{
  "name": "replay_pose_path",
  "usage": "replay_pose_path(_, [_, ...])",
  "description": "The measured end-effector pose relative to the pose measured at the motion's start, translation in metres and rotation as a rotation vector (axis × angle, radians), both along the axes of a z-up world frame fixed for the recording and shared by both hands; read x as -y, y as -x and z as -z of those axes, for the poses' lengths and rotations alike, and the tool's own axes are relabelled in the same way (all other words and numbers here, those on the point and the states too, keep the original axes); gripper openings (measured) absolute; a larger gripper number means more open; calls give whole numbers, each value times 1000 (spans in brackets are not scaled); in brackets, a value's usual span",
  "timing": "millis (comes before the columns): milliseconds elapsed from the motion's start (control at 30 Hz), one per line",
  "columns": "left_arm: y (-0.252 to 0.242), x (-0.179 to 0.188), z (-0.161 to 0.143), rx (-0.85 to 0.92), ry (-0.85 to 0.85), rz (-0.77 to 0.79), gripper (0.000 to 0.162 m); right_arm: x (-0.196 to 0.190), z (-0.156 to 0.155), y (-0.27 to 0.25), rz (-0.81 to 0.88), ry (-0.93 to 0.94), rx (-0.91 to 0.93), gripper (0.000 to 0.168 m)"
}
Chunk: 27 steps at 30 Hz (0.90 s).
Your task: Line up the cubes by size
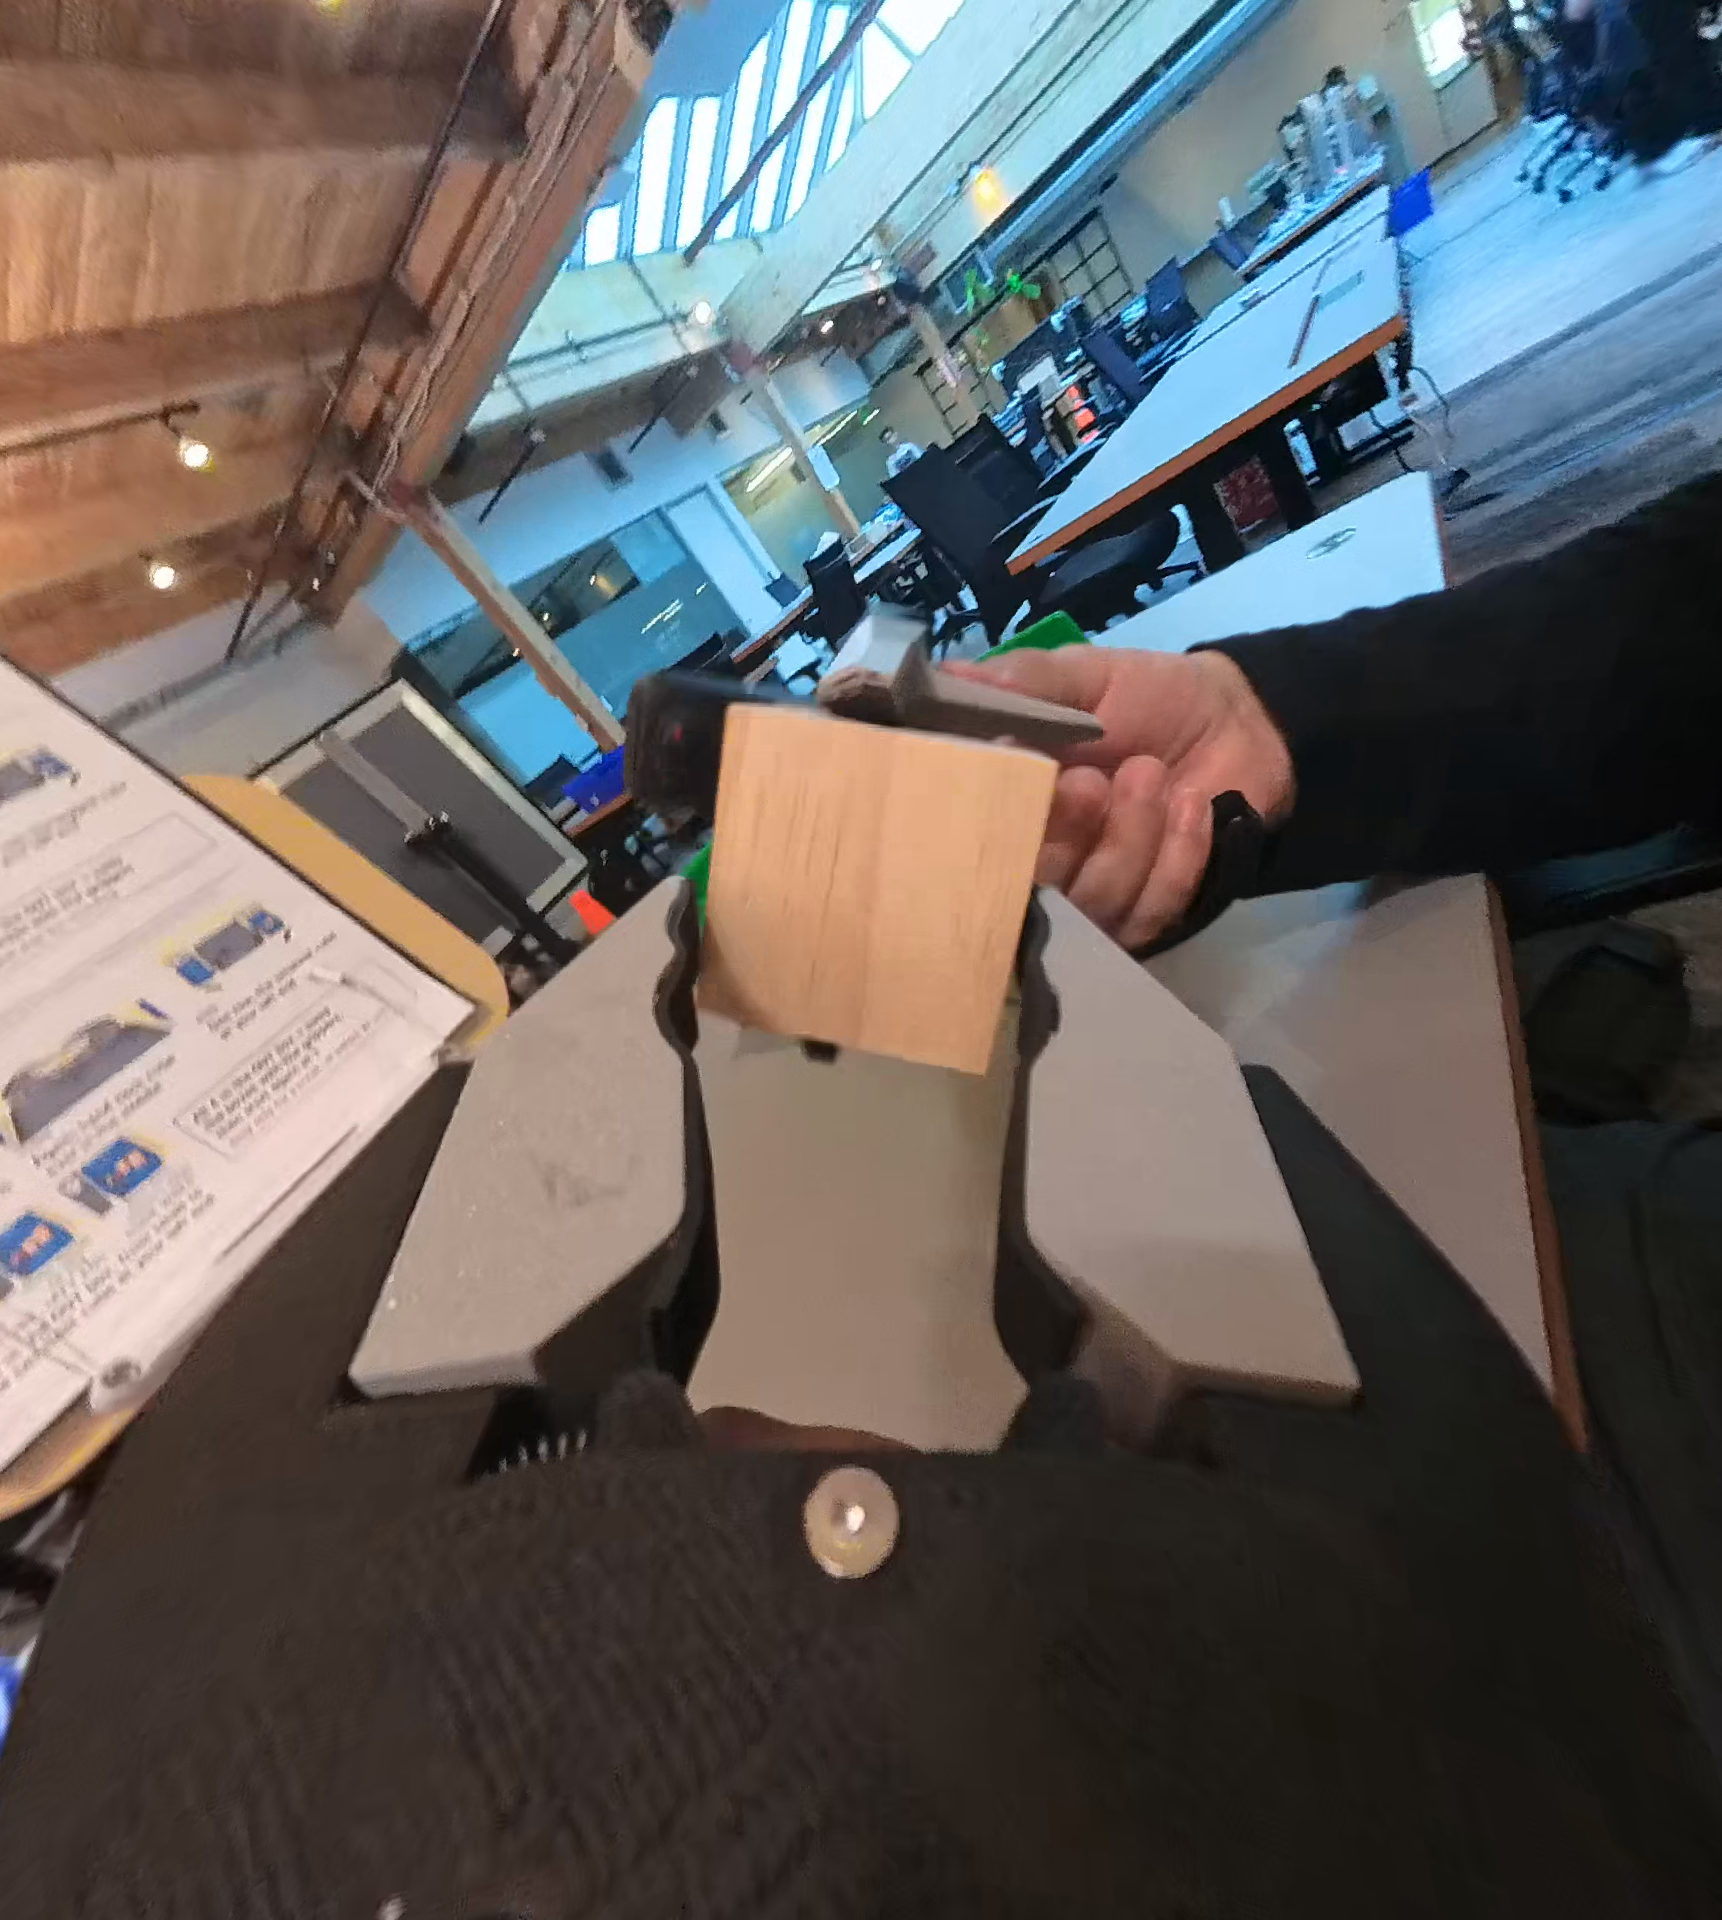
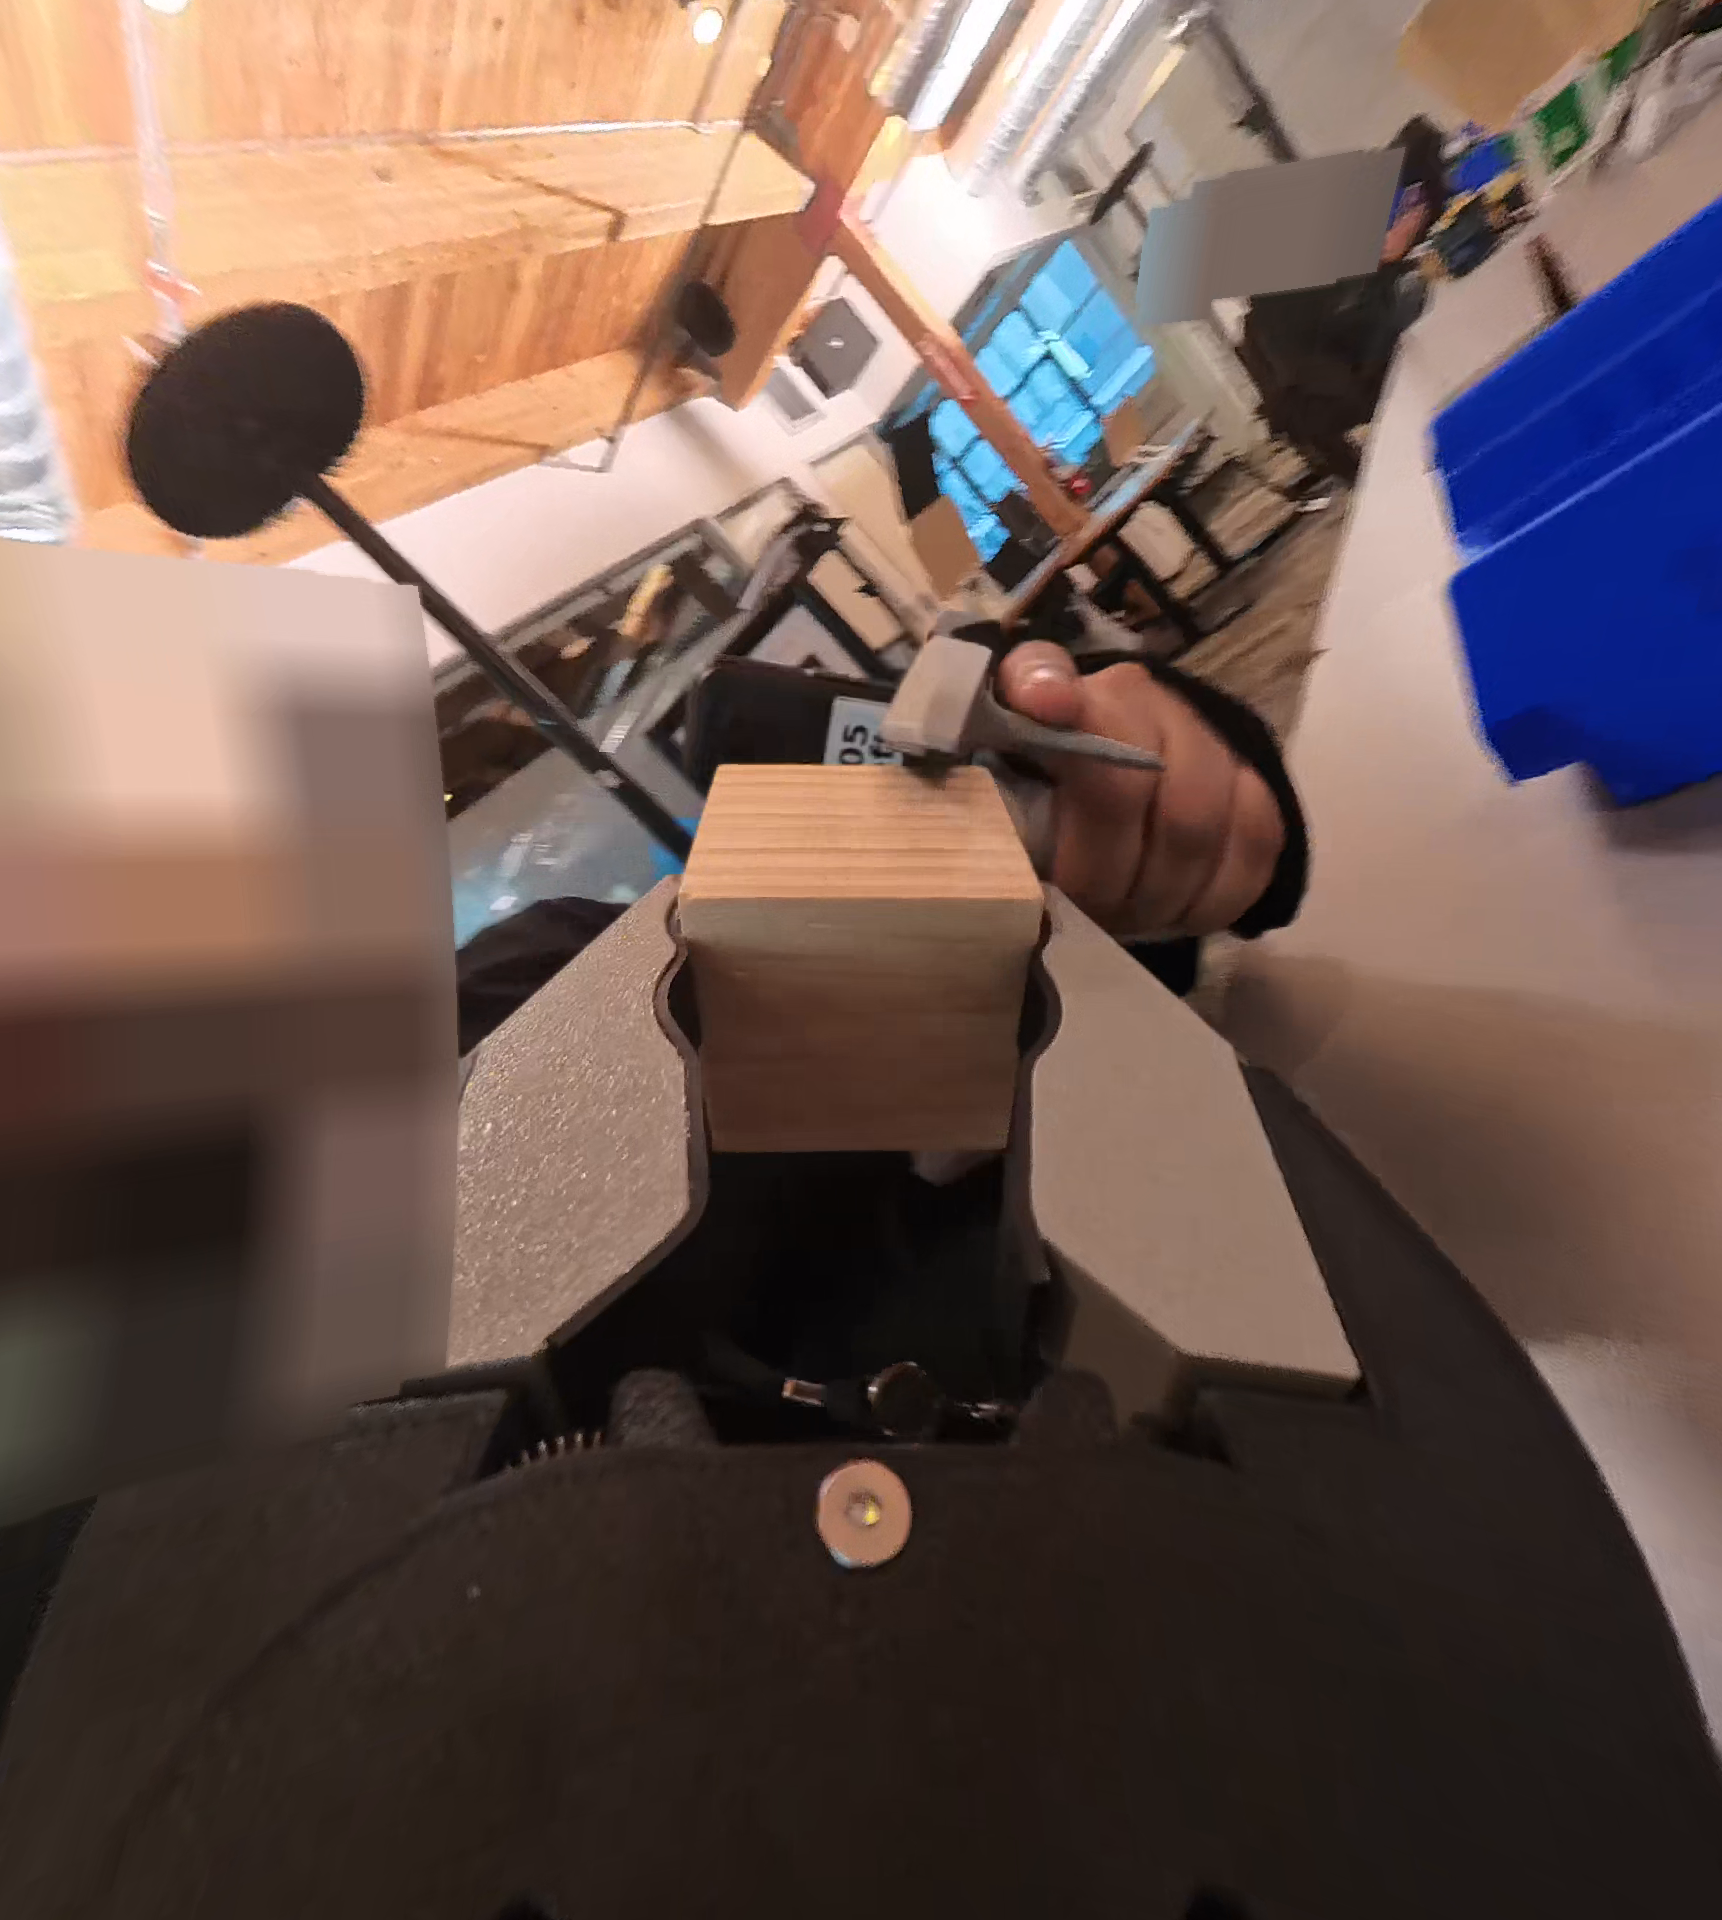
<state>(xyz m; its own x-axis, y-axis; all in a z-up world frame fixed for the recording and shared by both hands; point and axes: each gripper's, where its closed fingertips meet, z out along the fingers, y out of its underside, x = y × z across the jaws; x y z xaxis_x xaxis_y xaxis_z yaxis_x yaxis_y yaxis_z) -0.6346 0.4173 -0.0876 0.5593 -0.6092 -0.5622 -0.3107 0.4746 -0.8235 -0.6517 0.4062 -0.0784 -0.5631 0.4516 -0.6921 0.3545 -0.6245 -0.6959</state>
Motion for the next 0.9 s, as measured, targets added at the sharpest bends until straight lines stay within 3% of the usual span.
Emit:
replay_pose_path(67, [10,-7,-1,54,37,-48,54,-17,-7,-8,124,-119,22,60])
replay_pose_path(167, [24,-19,10,77,173,-112,23,-70,-25,-41,449,-404,62,59])
replay_pose_path(300, [35,-31,33,37,342,-206,18,-189,-21,-141,1079,-834,413,59])
replay_pose_path(367, [32,-27,42,-8,407,-199,28,-224,-5,-196,1237,-898,622,59])
replay_pose_path(500, [44,-24,39,-69,414,-269,28,-262,28,-250,1216,-894,891,58])
replay_pose_path(667, [42,-13,30,13,402,-215,26,-290,81,-268,893,-897,1149,57])
replay_pose_path(767, [45,-12,43,-60,398,-233,24,-297,123,-276,724,-930,1325,58])
replay_pose_path(900, [49,-12,47,-103,371,-261,24,-302,136,-265,609,-1010,1313,58])
